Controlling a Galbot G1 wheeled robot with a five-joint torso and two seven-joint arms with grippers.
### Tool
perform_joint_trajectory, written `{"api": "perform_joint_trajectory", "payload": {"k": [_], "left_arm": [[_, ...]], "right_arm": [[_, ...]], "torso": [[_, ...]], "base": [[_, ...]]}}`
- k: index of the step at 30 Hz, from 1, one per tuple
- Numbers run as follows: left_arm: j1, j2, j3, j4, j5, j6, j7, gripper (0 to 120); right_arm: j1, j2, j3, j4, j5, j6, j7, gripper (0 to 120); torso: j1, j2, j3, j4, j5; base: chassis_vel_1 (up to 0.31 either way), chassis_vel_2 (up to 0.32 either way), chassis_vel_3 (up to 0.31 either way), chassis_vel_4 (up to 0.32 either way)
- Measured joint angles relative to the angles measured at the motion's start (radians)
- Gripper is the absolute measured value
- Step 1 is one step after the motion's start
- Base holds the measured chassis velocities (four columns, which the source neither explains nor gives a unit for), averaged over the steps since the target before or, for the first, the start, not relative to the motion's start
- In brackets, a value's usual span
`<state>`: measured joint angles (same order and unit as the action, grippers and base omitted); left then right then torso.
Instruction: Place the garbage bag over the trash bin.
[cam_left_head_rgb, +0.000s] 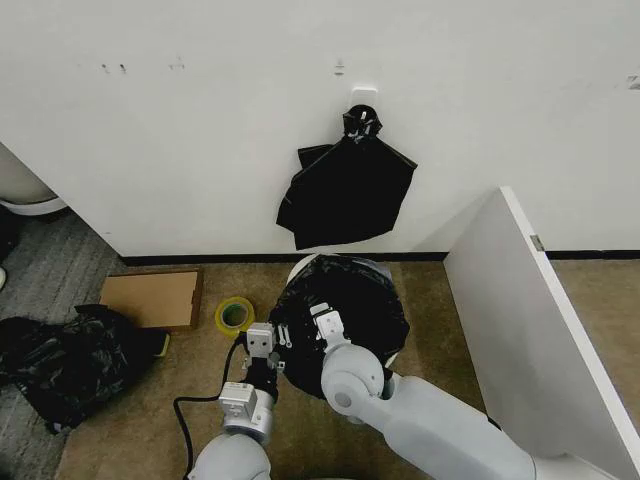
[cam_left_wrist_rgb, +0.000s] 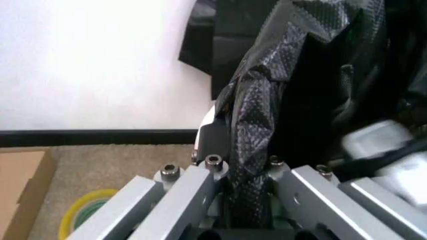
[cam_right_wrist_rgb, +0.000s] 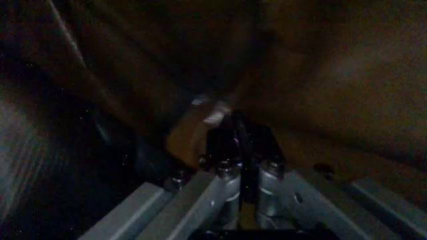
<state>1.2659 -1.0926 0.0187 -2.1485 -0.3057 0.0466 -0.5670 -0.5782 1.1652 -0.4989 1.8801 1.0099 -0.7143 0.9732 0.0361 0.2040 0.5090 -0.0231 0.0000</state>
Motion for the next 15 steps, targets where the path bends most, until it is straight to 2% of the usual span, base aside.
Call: {"api": "perform_joint_trajectory", "payload": {"k": [8,15], "left_arm": [[-0.016,0.002,-0.031,0.022,-0.041,0.004,-0.021,0],[-0.007,-0.004,-0.015,0.01,-0.05,0.01,-0.02,0]], "right_arm": [[-0.013,-0.045,0.005,0.125,-0.009,-0.004,-0.004,0],[0.016,-0.008,-0.018,0.115,-0.019,-0.002,-0.005,0]], "torso": [[0.0,0.0,0.0,0.0001,0.0001],[0.0,0.0,0.0,0.0001,0.0]], "base": [[0.0,0.0,0.0,0.0],[0.0,0.0,0.0,0.0]]}}
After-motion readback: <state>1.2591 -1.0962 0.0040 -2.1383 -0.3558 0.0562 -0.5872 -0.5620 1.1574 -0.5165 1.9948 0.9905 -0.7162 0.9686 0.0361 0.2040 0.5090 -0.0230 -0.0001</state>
